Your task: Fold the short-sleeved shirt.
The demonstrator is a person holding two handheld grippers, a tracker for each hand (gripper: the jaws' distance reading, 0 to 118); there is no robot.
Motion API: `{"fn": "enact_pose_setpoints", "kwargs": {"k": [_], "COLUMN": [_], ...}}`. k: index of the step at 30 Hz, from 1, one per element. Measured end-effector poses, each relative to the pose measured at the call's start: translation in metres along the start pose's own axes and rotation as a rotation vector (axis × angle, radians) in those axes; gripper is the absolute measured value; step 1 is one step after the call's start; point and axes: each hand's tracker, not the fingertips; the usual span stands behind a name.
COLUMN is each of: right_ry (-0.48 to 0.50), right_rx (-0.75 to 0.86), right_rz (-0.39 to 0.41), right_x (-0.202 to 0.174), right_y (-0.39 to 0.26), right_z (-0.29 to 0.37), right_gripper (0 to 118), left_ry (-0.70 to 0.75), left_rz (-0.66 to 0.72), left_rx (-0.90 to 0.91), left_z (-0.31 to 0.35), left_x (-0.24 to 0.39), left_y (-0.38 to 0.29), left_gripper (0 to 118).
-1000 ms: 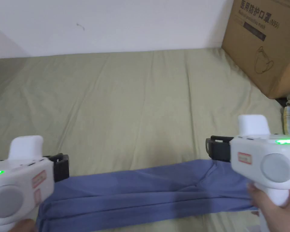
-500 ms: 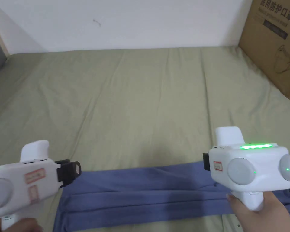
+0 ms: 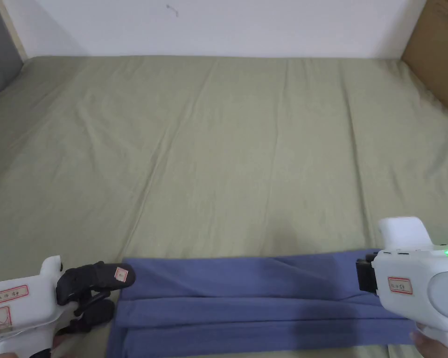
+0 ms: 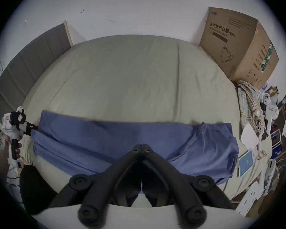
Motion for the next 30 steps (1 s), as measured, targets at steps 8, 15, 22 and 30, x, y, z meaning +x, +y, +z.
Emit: {"fn": "enact_pose_setpoints", "kwargs": {"k": [8,15,22,30], "right_ry": [0.018,0.064,0.09,0.117], "right_rx": [-0.008,-0.03,-0.011,0.036], "right_rz": [0.045,0.06,0.077,0.056], "right_x": [-0.006,-0.013,-0.013,0.0], "right_y": [0.012,0.01,0.013,0.01], "right_z": [-0.001,-0.006,0.008,0.023], "right_gripper": [1,1,1,1], "left_ry": [-0.221,0.232,0.526,1.158], "left_rz": [0.115,0.045,-0.389,-0.69], "left_rx": [-0.126,0.025,0.104,0.184], "left_z": [-0.042,-0.038,-0.019,0.036], "left_x": [-0.012,0.003,0.079,0.116], "left_y": [-0.001,-0.017,-0.014,-0.011], "left_gripper": [115,2,2,2]}}
